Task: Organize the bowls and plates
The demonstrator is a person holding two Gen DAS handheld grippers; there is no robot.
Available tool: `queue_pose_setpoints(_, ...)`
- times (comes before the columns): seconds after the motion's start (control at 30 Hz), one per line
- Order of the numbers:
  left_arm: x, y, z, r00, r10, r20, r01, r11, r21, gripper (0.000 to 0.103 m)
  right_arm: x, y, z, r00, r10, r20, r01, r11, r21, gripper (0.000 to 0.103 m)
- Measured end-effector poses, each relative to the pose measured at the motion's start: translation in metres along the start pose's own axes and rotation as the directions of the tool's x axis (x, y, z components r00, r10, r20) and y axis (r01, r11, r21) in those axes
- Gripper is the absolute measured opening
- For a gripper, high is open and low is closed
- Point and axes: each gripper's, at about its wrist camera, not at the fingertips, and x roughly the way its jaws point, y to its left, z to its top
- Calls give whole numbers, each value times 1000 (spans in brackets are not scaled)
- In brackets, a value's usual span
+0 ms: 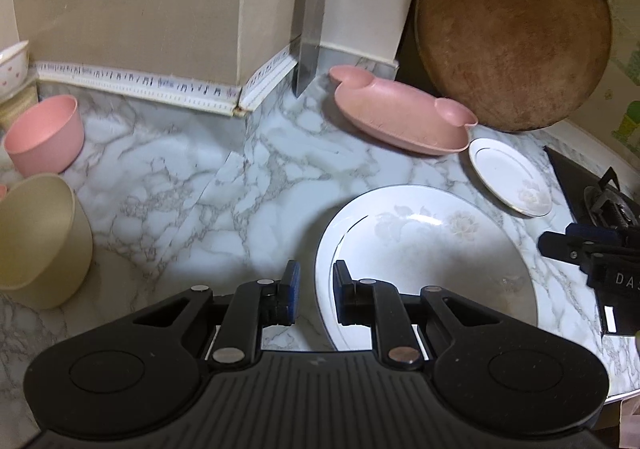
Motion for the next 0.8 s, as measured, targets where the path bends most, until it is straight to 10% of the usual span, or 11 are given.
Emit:
queue_pose_setpoints(0.17,-12,-6,1,1000,-14,27,13,999,30,18,-13,10,2,999,-2,50,3,1000,-21,77)
queue_pose_setpoints(0.4,-29,-12,2,995,-41,87,36,997,63,66,-27,21,-1,997,-16,71,20,999,-44,87)
queue_pose_setpoints(0.8,-39,-43,20,988,-49,143,33,993,110,80,-46,9,8,991,-38,125,45,998,-52,103)
